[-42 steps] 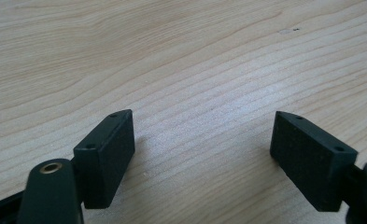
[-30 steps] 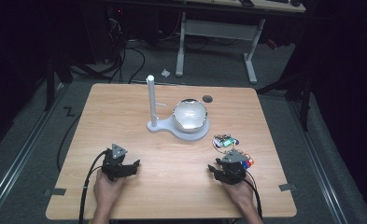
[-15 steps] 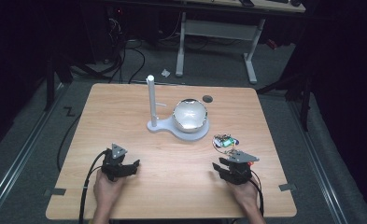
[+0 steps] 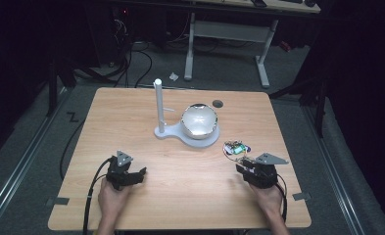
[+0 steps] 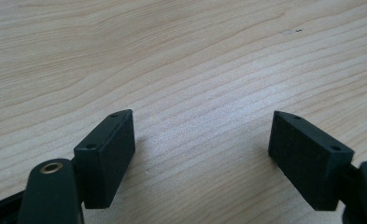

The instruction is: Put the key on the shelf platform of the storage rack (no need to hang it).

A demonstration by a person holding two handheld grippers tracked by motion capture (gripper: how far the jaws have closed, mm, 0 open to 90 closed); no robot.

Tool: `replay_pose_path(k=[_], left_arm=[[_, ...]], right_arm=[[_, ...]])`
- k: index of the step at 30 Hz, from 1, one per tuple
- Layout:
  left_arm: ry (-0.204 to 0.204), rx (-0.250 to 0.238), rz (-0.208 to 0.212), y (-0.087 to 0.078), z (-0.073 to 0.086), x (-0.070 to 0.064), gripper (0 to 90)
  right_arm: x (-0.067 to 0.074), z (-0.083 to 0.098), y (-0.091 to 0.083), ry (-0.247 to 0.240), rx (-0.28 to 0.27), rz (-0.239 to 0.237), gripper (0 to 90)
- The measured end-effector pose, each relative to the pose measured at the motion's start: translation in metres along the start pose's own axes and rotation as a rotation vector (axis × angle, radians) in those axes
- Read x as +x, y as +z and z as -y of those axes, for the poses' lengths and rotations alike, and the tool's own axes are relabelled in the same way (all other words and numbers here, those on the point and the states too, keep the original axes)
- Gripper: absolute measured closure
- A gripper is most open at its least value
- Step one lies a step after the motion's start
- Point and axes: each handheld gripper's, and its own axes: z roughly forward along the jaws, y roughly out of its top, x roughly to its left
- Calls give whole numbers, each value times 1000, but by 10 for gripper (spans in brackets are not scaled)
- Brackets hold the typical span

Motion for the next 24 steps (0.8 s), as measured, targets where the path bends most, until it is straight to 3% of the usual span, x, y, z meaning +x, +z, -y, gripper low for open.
replay_pose_path(k=[1, 2, 8, 23, 24], left_arm=[[-1, 0, 0, 0, 0, 0, 232], [-1, 0, -1, 0, 0, 0, 232], [-2, 0, 0, 0, 0, 0, 231], [-1, 0, 0, 0, 0, 0, 232], [0, 0, 0, 0, 0, 0, 232]], right_arm=[[0, 0, 0, 0, 0, 0, 639], [-7, -2, -1, 31, 3, 13, 646], [-25, -9, 3, 58, 21, 52, 667], [-49, -22, 25, 123, 55, 93, 719], [-51, -22, 29, 131, 77, 97, 723]])
